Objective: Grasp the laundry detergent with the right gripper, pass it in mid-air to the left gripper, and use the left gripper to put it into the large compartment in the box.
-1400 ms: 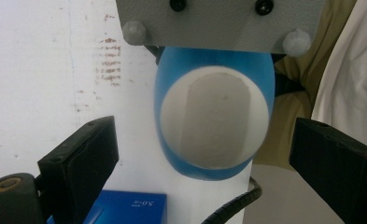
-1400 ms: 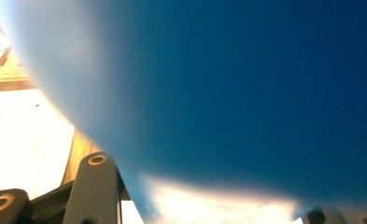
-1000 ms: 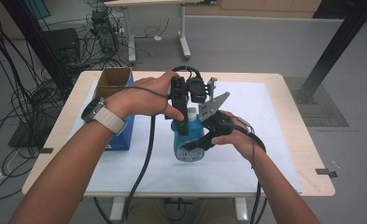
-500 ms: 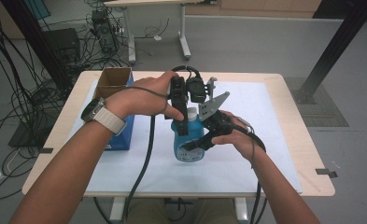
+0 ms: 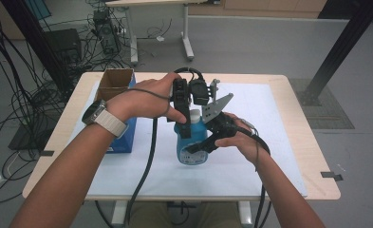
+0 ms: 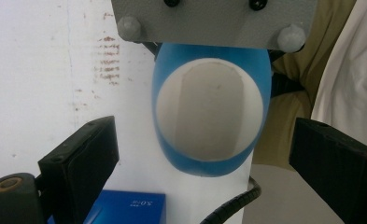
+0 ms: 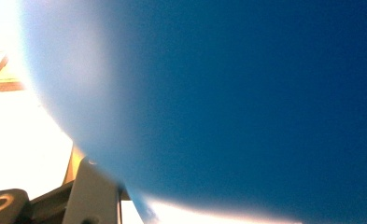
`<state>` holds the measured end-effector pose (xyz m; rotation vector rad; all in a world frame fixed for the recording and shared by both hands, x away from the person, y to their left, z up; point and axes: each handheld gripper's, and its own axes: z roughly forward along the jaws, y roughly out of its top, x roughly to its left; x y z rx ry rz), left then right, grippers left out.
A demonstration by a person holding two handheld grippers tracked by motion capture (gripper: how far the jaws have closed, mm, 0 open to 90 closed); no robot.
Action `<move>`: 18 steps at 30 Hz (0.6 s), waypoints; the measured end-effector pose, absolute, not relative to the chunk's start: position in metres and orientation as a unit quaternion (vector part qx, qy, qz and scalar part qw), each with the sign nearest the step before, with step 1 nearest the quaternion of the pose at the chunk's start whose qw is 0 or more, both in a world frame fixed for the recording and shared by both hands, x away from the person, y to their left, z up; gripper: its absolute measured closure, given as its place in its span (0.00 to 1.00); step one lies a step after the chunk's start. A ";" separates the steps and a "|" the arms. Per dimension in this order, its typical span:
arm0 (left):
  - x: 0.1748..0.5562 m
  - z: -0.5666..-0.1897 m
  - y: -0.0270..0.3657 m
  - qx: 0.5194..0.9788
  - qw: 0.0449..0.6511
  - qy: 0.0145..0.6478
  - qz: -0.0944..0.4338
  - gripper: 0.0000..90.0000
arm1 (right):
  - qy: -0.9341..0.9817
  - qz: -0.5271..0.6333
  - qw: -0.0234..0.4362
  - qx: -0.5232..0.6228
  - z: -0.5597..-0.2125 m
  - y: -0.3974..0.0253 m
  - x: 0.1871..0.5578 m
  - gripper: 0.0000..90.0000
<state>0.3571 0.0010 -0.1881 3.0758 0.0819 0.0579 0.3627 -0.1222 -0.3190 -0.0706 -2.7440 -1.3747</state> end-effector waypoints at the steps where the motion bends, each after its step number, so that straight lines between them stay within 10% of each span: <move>1: 0.357 -0.188 0.001 0.999 0.033 0.027 0.019 0.10 | -0.894 -0.447 0.035 -0.023 -0.319 -0.122 0.363 0.49; 18: 0.357 -0.189 0.001 0.999 0.034 0.026 0.016 0.10 | -0.893 -0.447 0.037 -0.023 -0.319 -0.122 0.363 0.49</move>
